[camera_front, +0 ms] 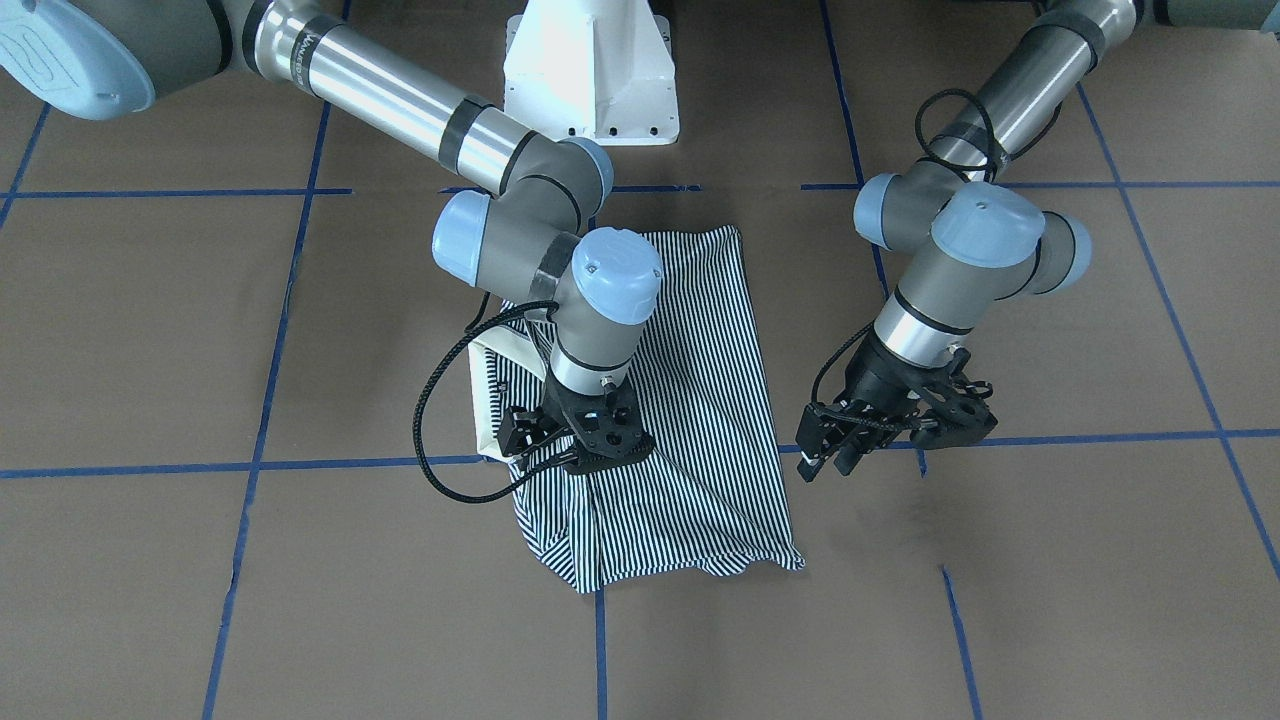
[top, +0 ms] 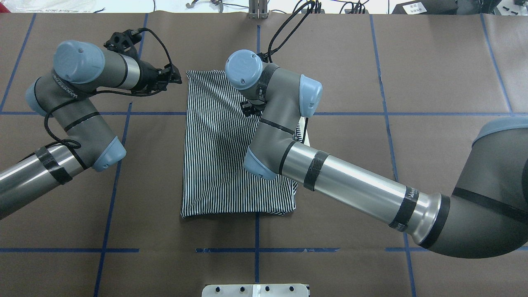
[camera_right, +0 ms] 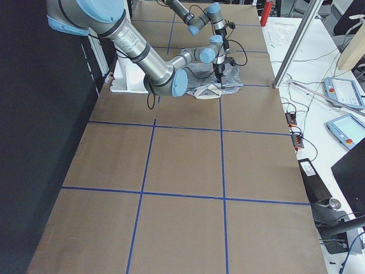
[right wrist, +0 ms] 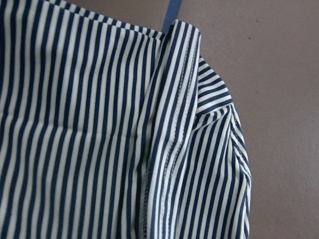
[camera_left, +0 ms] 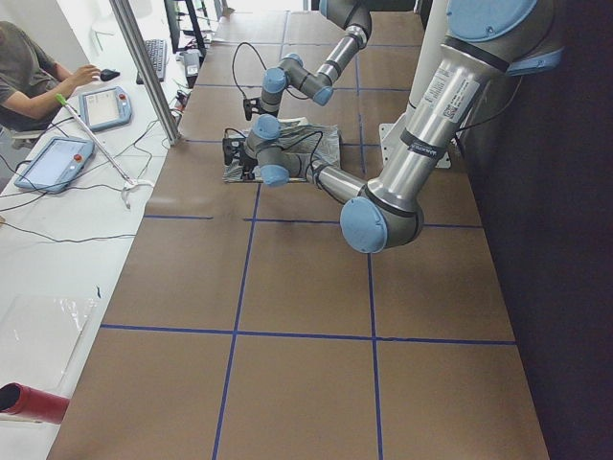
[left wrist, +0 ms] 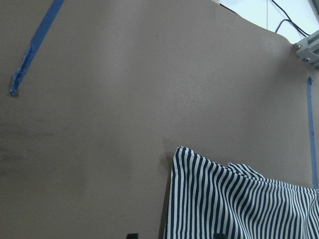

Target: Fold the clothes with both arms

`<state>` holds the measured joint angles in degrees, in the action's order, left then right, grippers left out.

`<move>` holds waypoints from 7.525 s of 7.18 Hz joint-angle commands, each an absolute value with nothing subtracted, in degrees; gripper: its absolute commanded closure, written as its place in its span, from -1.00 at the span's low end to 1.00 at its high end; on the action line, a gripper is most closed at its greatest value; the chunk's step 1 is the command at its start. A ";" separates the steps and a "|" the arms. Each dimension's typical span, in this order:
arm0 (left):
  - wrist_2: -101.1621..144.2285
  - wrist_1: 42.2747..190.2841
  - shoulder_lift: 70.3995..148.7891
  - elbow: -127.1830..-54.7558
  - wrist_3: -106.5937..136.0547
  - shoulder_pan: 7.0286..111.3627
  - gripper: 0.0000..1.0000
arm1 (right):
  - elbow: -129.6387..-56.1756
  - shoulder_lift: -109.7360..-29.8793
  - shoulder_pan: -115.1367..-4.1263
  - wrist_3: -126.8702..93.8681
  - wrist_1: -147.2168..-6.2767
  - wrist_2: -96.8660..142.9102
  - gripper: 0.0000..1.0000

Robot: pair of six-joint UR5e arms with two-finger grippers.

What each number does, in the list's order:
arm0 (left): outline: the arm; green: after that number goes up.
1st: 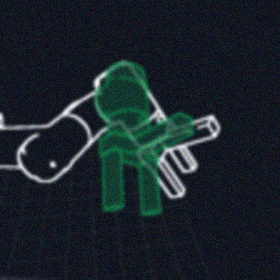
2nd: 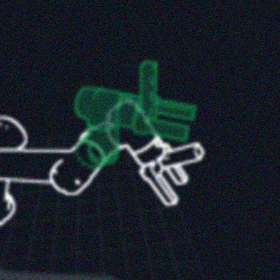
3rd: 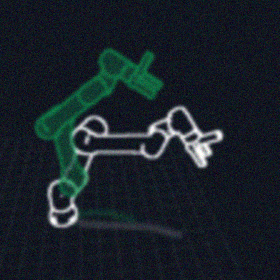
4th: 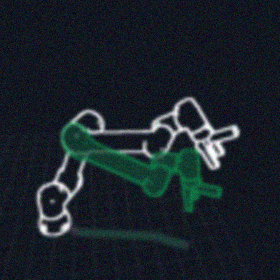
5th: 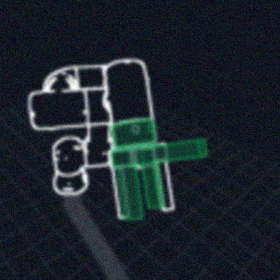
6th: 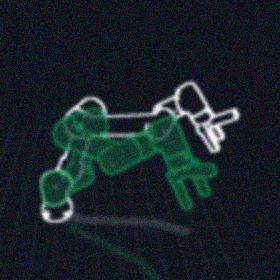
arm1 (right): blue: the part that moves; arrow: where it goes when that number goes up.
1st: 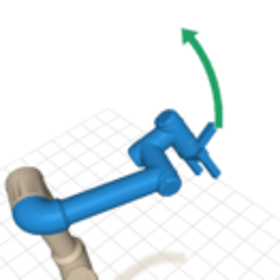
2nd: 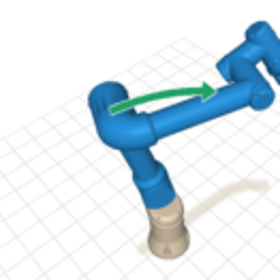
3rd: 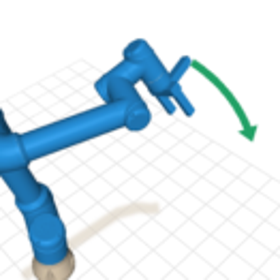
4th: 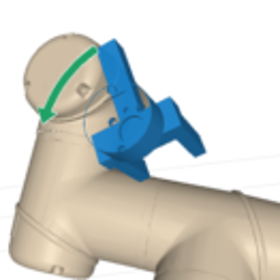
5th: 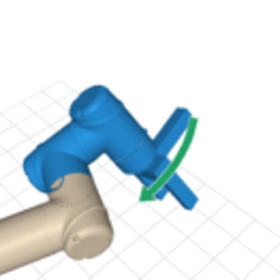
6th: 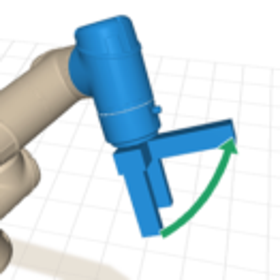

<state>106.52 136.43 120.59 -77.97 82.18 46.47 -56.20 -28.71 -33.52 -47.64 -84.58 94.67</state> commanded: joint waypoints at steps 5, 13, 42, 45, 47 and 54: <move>106.52 136.41 120.59 -78.13 82.18 46.49 -0.17 | -59.82 -33.01 -35.58 -42.73 -84.46 95.09 -1.00; 106.43 136.14 120.67 -78.93 82.79 46.41 -0.17 | -63.12 -38.05 -40.60 -38.76 -84.11 95.45 -1.00; 106.61 135.70 120.50 -82.35 82.88 46.41 -0.19 | -99.84 -59.50 -16.61 -115.67 -84.20 91.04 1.00; 106.61 135.70 119.80 -82.79 82.97 46.41 -0.19 | -99.67 -59.68 -16.61 -115.40 -84.20 92.20 1.00; 106.61 135.70 119.71 -83.06 82.97 46.41 -0.19 | -100.28 -59.68 -16.61 -115.40 -84.55 92.20 1.00; 106.00 135.70 118.31 -86.73 90.05 43.18 -0.21 | -102.92 -60.29 -17.49 -115.31 -84.73 92.46 1.00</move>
